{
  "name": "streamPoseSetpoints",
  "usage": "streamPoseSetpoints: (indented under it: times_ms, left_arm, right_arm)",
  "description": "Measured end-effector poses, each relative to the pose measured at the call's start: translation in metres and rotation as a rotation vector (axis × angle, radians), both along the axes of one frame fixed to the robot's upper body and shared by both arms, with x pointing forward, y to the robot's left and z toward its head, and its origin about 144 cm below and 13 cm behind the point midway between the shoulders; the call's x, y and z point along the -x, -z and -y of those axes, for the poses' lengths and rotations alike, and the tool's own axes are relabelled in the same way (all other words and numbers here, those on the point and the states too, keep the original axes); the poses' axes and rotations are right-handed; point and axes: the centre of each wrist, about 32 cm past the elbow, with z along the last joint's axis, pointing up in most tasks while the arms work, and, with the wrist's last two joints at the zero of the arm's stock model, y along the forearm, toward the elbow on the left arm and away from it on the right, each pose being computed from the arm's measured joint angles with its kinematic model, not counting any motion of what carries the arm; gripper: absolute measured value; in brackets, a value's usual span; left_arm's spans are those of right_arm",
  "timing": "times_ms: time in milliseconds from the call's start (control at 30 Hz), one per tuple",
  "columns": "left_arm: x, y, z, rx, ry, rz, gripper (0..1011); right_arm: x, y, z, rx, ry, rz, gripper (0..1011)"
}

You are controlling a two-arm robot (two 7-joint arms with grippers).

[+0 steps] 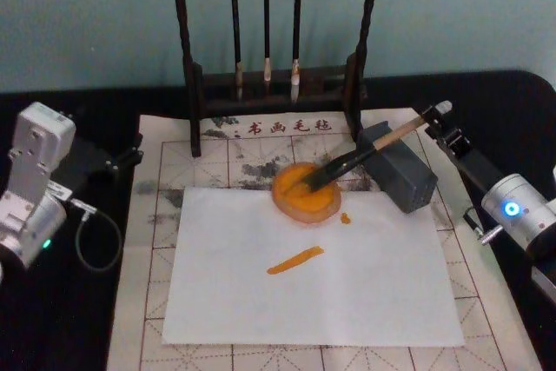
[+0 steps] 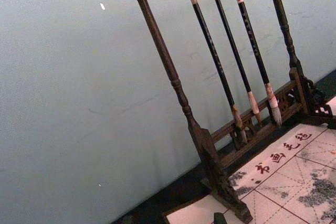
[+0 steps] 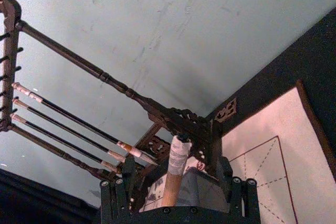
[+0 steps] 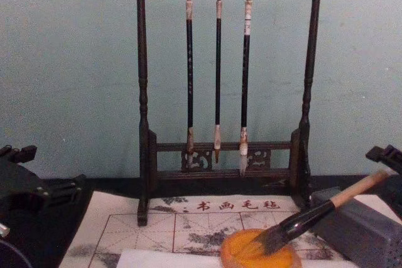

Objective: Pick up the brush from the inkstone, write on the paper, then place the brush back to its original position.

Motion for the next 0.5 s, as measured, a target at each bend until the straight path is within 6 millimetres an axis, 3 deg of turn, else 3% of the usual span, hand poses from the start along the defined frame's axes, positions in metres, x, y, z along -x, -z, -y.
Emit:
streamPoseSetpoints:
  times_ms: [500]
  left_arm:
    - [0.0000, 0.0000, 0.0000, 0.000, 0.000, 0.000, 1001]
  right_arm:
    - [0.0006, -0.0012, -0.0005, 0.009, 0.002, 0.001, 1000]
